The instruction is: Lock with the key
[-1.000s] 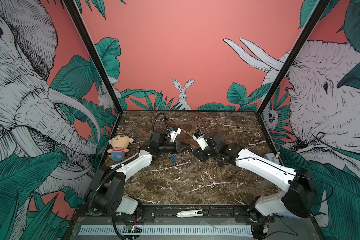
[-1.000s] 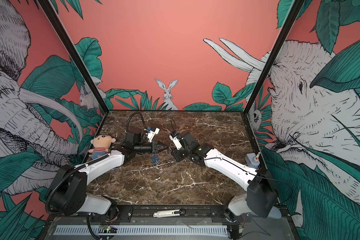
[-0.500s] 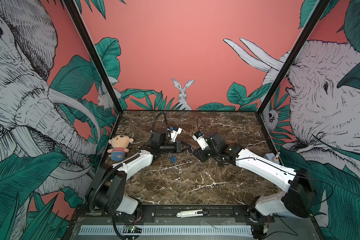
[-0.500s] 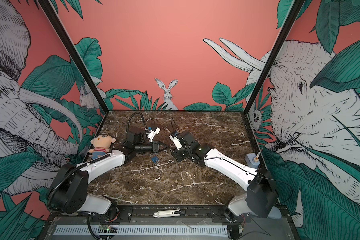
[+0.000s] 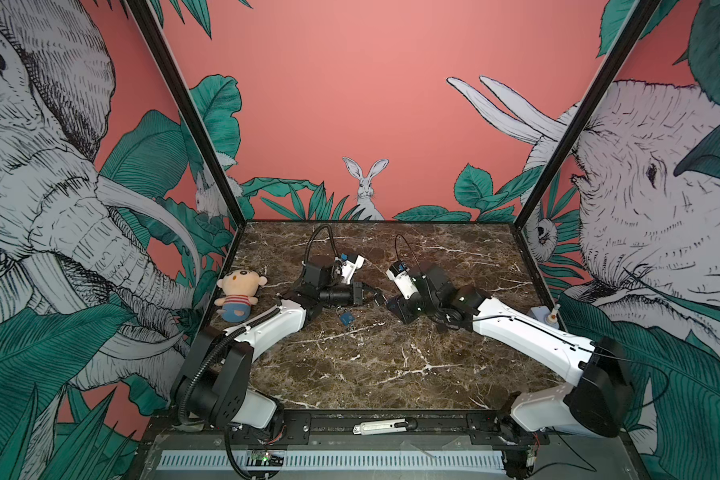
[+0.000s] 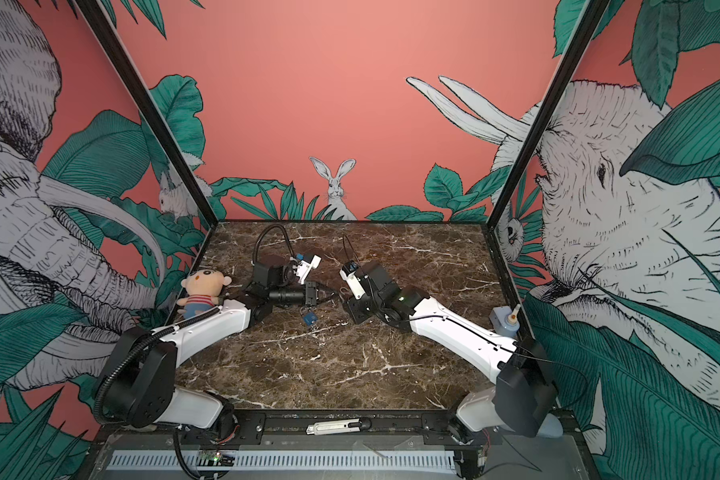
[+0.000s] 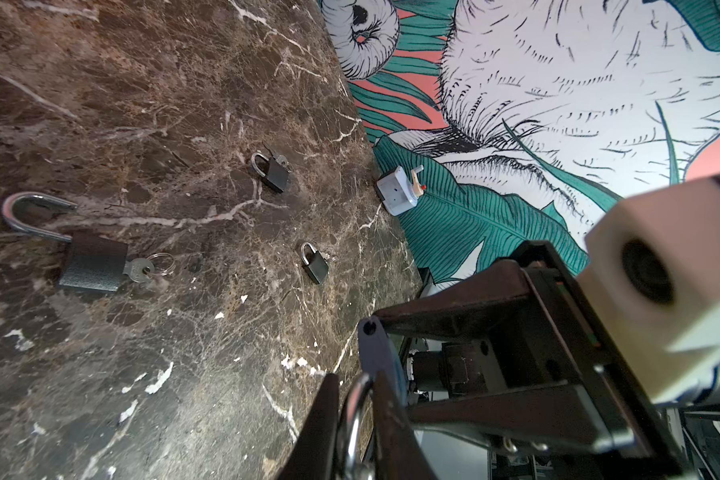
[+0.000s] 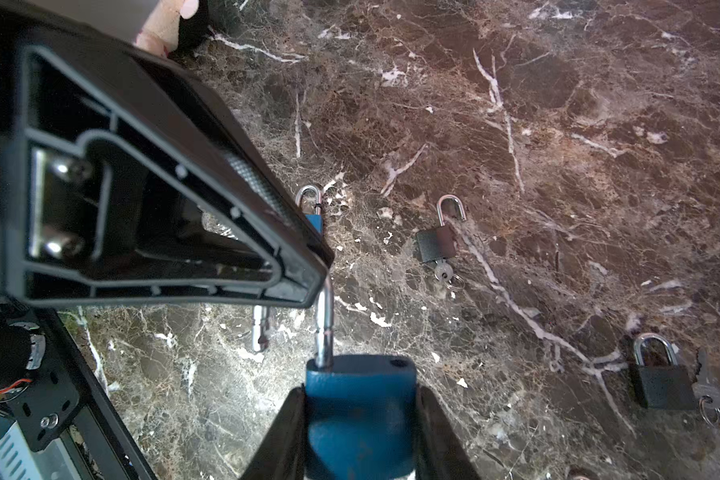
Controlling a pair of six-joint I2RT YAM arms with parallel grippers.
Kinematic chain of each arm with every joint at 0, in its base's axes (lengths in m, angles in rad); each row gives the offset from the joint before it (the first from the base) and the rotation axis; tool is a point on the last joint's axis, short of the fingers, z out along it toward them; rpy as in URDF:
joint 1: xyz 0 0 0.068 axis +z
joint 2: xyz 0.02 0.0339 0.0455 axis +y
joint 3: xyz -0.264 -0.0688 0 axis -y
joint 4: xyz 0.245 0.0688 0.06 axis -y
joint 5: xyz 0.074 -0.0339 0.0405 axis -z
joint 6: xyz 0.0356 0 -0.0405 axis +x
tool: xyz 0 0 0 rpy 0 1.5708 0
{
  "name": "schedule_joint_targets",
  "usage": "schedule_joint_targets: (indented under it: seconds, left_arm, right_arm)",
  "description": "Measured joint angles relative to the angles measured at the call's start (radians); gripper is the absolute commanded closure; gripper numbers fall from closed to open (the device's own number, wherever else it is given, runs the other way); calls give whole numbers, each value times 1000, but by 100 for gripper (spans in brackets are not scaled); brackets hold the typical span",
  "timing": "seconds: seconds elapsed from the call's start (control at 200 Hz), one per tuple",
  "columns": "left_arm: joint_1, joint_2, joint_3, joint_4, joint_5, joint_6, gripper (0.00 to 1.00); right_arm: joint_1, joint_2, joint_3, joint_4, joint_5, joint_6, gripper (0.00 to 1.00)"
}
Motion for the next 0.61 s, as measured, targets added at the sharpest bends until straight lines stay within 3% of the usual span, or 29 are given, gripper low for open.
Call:
schedule_joint_targets:
  seconds: [0.23, 0.37, 0.605]
  left_arm:
    - [0, 0, 0, 14, 11, -8, 89]
    - [0, 0, 0, 29, 24, -18, 100]
    - [-1, 2, -2, 36, 37, -28, 100]
  right_arm:
    - [-5, 0, 0, 0, 0, 0, 98]
    - [-5, 0, 0, -8, -2, 0, 97]
    - [-8, 0, 0, -9, -7, 3, 97]
